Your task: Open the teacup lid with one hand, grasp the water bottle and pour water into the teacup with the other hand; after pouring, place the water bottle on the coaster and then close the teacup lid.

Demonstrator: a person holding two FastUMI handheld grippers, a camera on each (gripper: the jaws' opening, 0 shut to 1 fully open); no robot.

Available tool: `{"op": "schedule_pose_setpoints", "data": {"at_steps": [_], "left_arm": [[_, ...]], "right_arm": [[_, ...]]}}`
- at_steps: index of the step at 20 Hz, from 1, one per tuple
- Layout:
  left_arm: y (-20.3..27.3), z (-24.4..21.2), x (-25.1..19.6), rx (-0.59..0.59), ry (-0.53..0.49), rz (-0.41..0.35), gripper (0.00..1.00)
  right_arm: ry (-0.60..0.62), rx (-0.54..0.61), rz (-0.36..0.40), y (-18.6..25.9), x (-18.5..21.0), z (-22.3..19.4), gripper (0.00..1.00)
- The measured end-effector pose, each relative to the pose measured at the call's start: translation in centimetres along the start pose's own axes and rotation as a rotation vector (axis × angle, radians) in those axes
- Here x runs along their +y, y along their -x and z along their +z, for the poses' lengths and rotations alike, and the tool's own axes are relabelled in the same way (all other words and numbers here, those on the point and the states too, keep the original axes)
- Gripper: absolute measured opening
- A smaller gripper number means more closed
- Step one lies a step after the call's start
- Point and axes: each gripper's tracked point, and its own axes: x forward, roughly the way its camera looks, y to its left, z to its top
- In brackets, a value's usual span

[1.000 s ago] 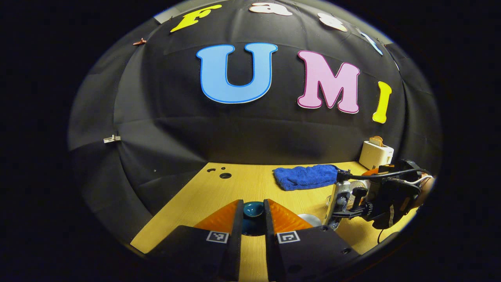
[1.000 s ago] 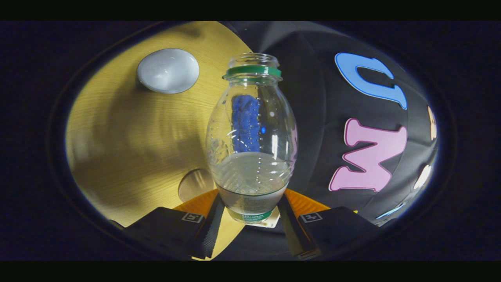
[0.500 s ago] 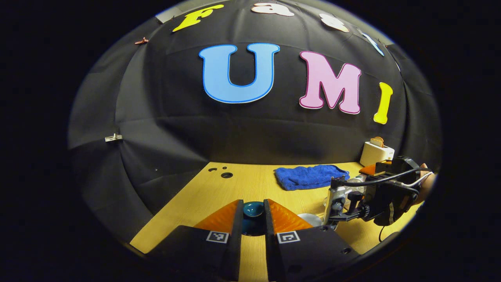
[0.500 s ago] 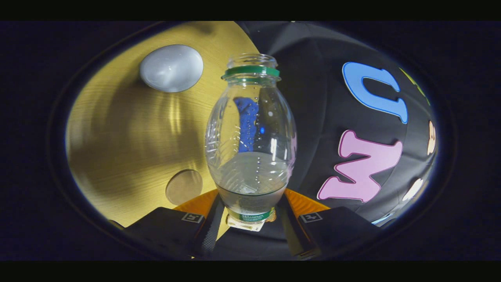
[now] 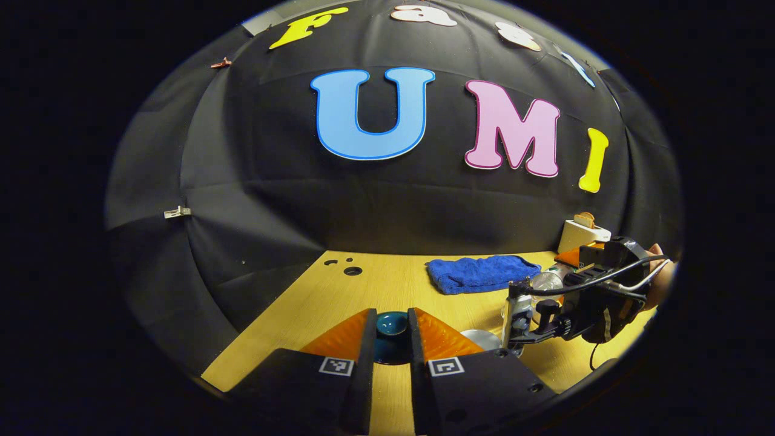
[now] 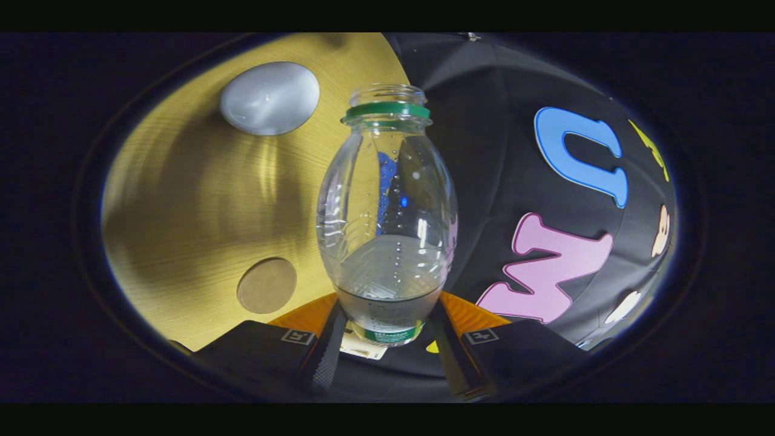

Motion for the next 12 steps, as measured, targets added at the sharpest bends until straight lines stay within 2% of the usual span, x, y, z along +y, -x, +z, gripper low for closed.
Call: {"op": "schedule_pose_setpoints", "data": {"at_steps": [12], "left_arm": [[0.2, 0.1, 0.1, -0.007, 0.004, 0.001, 0.3]], "right_arm": [[0.073, -0.015, -0.05, -0.3, -1.5, 0.1, 0.73]]}}
